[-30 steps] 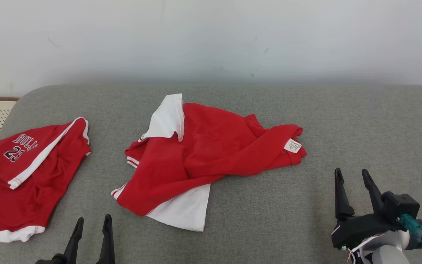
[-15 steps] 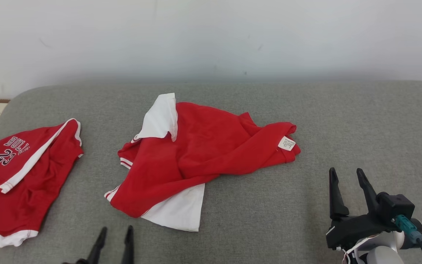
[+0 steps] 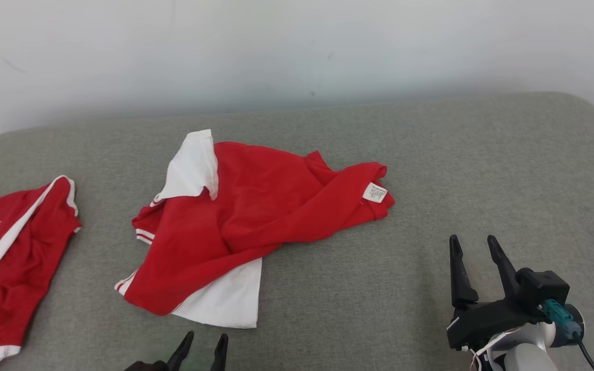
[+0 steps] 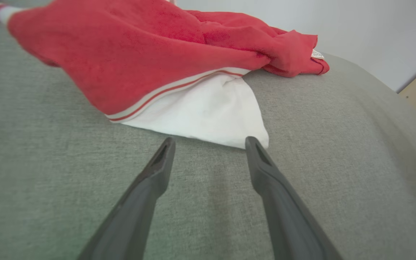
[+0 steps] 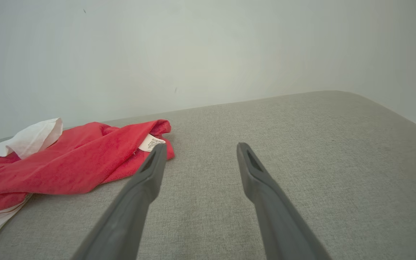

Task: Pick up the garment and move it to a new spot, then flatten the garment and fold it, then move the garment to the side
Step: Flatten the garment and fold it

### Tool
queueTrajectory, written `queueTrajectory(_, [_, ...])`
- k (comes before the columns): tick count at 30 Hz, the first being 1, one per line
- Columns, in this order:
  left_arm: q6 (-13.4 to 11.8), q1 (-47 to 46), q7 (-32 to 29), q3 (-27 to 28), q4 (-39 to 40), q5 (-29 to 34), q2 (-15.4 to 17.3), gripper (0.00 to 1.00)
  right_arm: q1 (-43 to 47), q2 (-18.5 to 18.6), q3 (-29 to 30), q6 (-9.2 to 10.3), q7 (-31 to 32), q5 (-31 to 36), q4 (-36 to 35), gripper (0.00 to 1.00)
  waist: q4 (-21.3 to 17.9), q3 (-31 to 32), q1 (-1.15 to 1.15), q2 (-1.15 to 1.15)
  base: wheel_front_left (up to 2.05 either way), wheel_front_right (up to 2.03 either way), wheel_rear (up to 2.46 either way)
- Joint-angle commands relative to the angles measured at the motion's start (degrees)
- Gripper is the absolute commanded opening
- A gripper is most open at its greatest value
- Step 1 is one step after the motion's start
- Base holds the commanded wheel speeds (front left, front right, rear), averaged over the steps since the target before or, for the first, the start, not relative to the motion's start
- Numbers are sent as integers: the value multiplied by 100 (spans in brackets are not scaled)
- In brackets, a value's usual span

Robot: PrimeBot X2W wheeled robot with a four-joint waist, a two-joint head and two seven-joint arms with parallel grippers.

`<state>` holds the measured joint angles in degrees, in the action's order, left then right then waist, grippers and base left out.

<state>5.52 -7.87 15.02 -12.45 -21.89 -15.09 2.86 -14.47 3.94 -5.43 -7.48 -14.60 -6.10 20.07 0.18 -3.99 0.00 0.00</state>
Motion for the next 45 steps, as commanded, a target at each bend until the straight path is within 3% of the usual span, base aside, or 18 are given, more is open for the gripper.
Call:
queueTrajectory(1, [27, -88, 24, -46, -188, 10, 7, 100, -17, -26, -17, -3, -3, -4, 14, 100, -133, -63, 0, 0, 0, 0, 0])
queueTrajectory(9, [50, -511, 24, -198, -874, -109, 7, 100, -102, -52, -31, -3, -37, -20, 61, 100, -357, -169, 0, 0, 0, 0, 0])
queueTrajectory(19, [10, -820, 13, -302, -1061, -160, 7, 100, -94, -84, -33, -3, -55, 21, 102, 100, -476, -207, 0, 0, 0, 0, 0])
queueTrajectory(20, [0, -827, 13, -305, -1068, -175, 7, 73, -89, -87, -27, -3, -55, 27, 104, 100, -476, -206, 0, 0, 0, 0, 0])
queueTrajectory(21, [-7, -831, 13, -310, -1083, -184, 7, 0, -84, -90, -21, -3, -56, 31, 110, 100, -477, -203, 0, 0, 0, 0, 0])
queueTrajectory(31, [-161, -484, 17, -50, -476, 62, 40, 0, 25, -101, 80, -3, -63, 31, 163, 100, -226, -42, 0, 0, 0, 0, 0])
queueTrajectory(45, [-415, 321, -12, 473, 418, -47, 368, 0, 190, -105, 194, -3, -66, -46, 194, 100, 551, 203, 0, 0, 0, 0, 0])
